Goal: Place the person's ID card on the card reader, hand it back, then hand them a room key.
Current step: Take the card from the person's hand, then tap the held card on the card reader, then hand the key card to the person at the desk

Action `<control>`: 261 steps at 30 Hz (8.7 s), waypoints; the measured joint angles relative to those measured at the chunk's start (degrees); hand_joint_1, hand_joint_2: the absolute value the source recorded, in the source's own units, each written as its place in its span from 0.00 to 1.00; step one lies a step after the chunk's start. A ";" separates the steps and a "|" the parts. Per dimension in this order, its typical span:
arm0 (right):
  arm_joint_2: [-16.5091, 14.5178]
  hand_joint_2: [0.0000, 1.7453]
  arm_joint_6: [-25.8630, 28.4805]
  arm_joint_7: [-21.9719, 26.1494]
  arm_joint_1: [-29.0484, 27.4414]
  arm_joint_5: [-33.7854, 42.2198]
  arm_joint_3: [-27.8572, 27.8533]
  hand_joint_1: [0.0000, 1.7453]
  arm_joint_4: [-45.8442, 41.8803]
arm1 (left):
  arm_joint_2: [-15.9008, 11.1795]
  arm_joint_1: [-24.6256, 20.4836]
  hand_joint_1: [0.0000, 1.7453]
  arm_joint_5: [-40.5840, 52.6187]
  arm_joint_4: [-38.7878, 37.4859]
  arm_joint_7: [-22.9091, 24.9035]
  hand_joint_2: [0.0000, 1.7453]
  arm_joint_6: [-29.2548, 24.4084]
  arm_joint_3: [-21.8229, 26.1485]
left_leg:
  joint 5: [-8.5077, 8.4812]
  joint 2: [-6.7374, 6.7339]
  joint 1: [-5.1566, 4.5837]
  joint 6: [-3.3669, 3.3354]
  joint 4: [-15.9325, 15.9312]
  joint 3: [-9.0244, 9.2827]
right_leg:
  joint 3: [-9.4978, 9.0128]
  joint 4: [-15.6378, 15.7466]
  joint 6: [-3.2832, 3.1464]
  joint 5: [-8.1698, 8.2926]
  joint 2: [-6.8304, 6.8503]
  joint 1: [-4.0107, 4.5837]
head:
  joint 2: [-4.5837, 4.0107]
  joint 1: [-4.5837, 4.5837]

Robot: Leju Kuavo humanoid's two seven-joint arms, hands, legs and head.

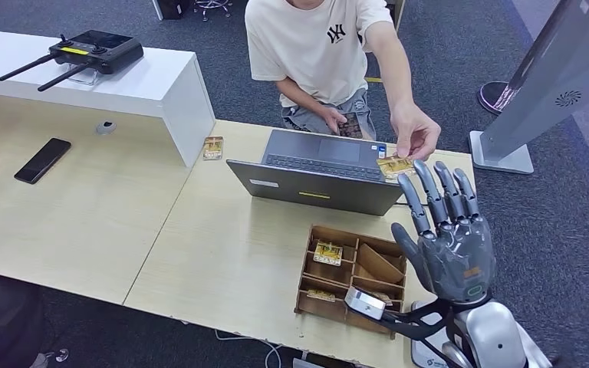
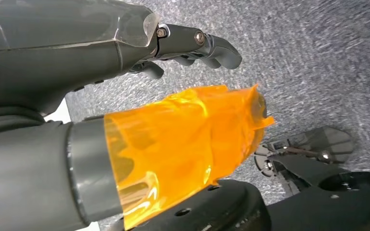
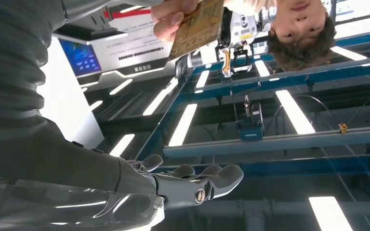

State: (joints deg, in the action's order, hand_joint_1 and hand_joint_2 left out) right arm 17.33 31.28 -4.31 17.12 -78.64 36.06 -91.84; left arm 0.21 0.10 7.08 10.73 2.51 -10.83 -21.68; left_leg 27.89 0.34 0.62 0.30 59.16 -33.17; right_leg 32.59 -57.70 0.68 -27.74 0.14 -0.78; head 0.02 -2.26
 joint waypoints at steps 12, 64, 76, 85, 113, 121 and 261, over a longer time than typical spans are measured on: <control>-0.25 1.00 0.00 -1.49 4.33 -2.23 -0.38 0.00 3.61 | -0.75 0.77 0.00 0.86 3.37 1.62 0.00 0.69 -0.77 | 0.00 0.01 0.00 0.00 0.00 0.00 | 0.00 0.00 0.00 0.00 0.01 0.00 | 0.00 0.00; -5.76 1.00 0.11 0.22 -16.73 14.14 -14.76 1.00 -13.80 | -1.72 14.04 0.00 6.06 26.96 16.66 0.00 2.33 6.63 | 0.11 0.05 0.00 0.00 0.00 -0.03 | 0.03 0.03 0.08 -0.12 0.05 0.00 | 0.00 0.01; -6.18 1.00 -7.78 -0.22 -31.50 24.17 -20.08 1.00 -24.84 | 4.74 21.96 0.00 21.55 43.05 19.60 0.00 12.91 23.24 | 0.20 0.03 -0.01 -0.08 0.00 -0.03 | 0.03 0.04 0.06 -0.16 0.05 -0.01 | 0.00 0.00; -0.47 1.00 -14.12 -5.82 -34.57 27.18 -15.10 1.00 -25.77 | 13.53 20.74 0.00 39.99 46.39 13.05 0.00 22.69 44.12 | 0.20 0.00 -0.01 -0.09 0.01 0.01 | 0.00 0.04 0.06 -0.16 0.02 -0.01 | 0.00 0.00; 13.96 1.00 -22.07 -18.53 -34.51 28.28 -5.77 1.00 -26.05 | 18.45 17.07 0.00 50.23 46.45 8.00 0.00 27.20 63.75 | 0.22 -0.06 -0.01 -0.12 0.01 0.02 | 0.01 0.04 0.06 -0.16 -0.02 -0.01 | 0.00 0.01; 16.79 1.00 -26.36 -20.23 -33.35 31.26 -4.19 1.00 -25.74 | 18.45 16.67 0.00 51.70 46.40 7.70 0.00 27.69 65.36 | 0.22 -0.08 -0.01 -0.13 0.01 0.03 | 0.01 0.04 0.06 -0.16 -0.04 -0.01 | 0.00 -0.01; 12.82 1.00 -38.23 -11.35 -17.48 36.88 -17.70 1.00 -18.31 | 17.84 9.15 0.00 61.41 39.42 0.97 0.00 29.67 80.71 | 0.21 -0.09 -0.01 -0.13 0.05 0.07 | -0.05 0.03 0.06 -0.14 -0.05 -0.01 | 0.00 -0.03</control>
State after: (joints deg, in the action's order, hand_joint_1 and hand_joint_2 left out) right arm 30.15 -6.96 -15.66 -0.35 -41.76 18.36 -110.15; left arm 18.05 9.25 68.49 50.15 3.48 18.84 59.03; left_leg 28.11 0.25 0.61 0.18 59.21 -33.11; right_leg 32.53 -57.66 0.74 -27.88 0.08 -0.79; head 0.02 -2.29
